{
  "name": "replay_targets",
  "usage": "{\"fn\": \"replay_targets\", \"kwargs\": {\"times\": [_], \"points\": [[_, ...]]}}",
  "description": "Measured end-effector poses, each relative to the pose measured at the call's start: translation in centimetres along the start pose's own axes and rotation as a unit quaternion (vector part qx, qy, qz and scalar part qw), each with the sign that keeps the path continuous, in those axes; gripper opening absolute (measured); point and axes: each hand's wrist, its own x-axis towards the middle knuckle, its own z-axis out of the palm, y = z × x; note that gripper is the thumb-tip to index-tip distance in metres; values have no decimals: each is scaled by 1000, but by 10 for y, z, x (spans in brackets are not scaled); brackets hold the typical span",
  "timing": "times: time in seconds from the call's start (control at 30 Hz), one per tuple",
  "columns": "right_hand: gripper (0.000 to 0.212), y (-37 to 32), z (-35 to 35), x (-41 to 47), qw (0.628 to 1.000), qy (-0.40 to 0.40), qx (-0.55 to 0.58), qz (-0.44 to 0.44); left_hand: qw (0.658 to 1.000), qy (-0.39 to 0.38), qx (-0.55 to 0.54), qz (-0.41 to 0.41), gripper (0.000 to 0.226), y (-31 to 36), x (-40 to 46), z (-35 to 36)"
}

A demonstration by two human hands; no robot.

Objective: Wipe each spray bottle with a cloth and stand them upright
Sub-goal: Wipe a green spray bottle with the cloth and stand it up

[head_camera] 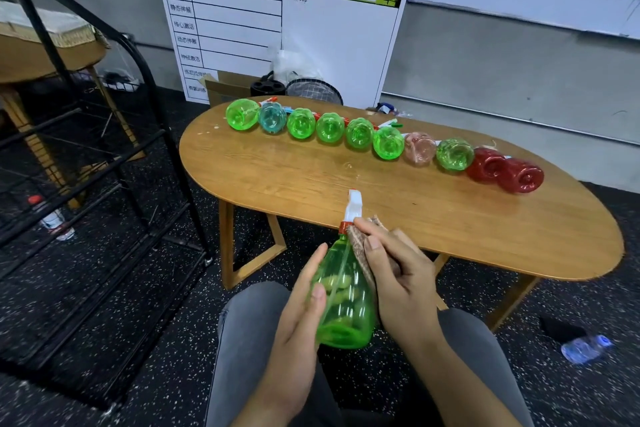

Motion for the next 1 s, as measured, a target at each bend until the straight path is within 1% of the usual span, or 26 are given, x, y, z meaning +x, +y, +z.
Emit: {"fn": "replay_targets", "kwargs": {"times": [0.1,0.17,0.23,0.33,0.4,0.43,0.47,0.53,0.67,0.73,0.87,0.93,1.0], "points": [[28,0,3,-7,997,-26,-71,-24,1000,15,19,8,45,-2,1,-3],[31,0,5,-15,993,-45,-95,-49,1000,22,11,3,45,0,1,-4],[31,1,4,-27,984,-75,-121,-109,1000,31,0,4,46,3,0,-5],[28,6,-4,-48,950,-145,-152,-230,999,44,-1,13,41,7,1,-7],[27,8,-9,-54,921,-159,-190,-300,999,42,1,12,43,7,2,-8],[27,9,-10,-54,912,-156,-204,-320,999,44,1,10,42,7,3,-8],[27,8,-10,-52,911,-152,-209,-322,999,47,3,12,40,7,4,-8],[27,7,-7,-41,926,-136,-204,-286,999,47,11,14,39,5,5,-6],[33,5,0,-6,977,-46,-169,-119,999,27,20,2,45,0,1,-3],[34,6,3,2,985,-27,-151,-78,1000,22,20,5,47,0,1,-2],[32,1,7,-14,980,-51,-155,-116,999,39,7,-2,42,3,2,-6],[32,1,5,-30,969,-88,-165,-162,999,49,13,-7,41,2,3,-9],[31,5,1,-45,950,-129,-174,-226,998,62,18,-7,44,2,3,-9]]}}
